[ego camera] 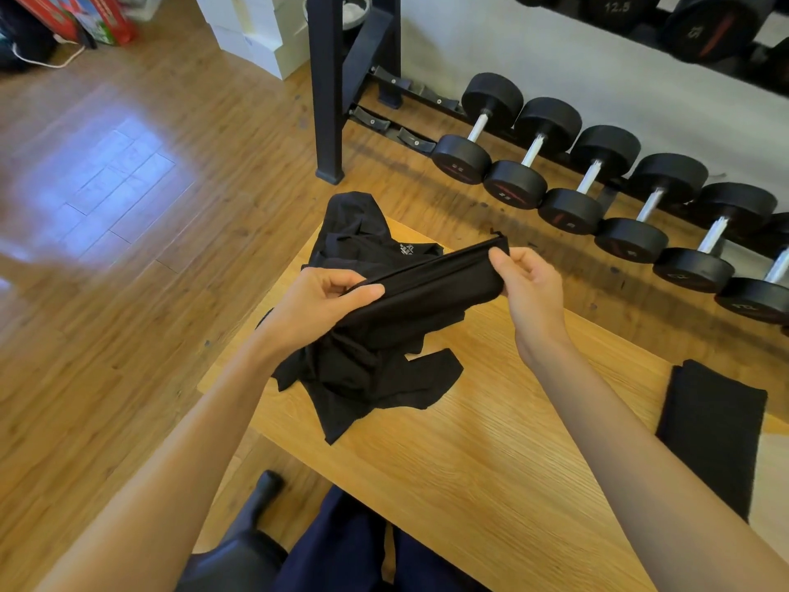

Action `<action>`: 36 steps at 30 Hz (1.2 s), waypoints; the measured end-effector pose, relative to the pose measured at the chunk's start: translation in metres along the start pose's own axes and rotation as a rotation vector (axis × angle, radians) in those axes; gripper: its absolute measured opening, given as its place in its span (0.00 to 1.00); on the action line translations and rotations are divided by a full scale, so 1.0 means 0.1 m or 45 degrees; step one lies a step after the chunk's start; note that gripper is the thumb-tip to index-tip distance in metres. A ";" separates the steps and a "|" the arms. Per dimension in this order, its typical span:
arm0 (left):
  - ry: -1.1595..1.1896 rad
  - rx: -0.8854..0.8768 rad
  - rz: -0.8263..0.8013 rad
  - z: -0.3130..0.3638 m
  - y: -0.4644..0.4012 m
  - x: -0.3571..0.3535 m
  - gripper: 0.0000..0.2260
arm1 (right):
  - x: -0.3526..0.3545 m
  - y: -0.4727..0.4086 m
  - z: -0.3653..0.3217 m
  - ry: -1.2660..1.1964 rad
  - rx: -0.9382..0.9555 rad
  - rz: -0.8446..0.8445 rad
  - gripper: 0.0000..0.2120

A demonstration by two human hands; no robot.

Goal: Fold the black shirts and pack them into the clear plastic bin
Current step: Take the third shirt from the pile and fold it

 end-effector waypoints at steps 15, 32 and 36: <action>0.017 0.138 -0.077 -0.22 -0.05 -0.07 0.11 | -0.04 0.02 -0.01 0.118 0.037 -0.056 0.15; 0.016 0.070 -0.250 -0.24 -0.13 -0.12 0.15 | -0.72 0.15 -0.01 0.526 0.300 -0.627 0.10; 0.046 0.103 -0.217 -0.26 -0.13 -0.12 0.16 | -0.73 0.15 -0.02 0.523 0.340 -0.588 0.07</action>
Point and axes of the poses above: each hand's wrist, its own y-axis away from the middle knuckle, its own x-axis out of the back of the hand, z = x × y, the point moved 6 cm from there along -y, towards the middle knuckle, and after that the axes turned 2 degrees about -z, right-handed, at the moved point
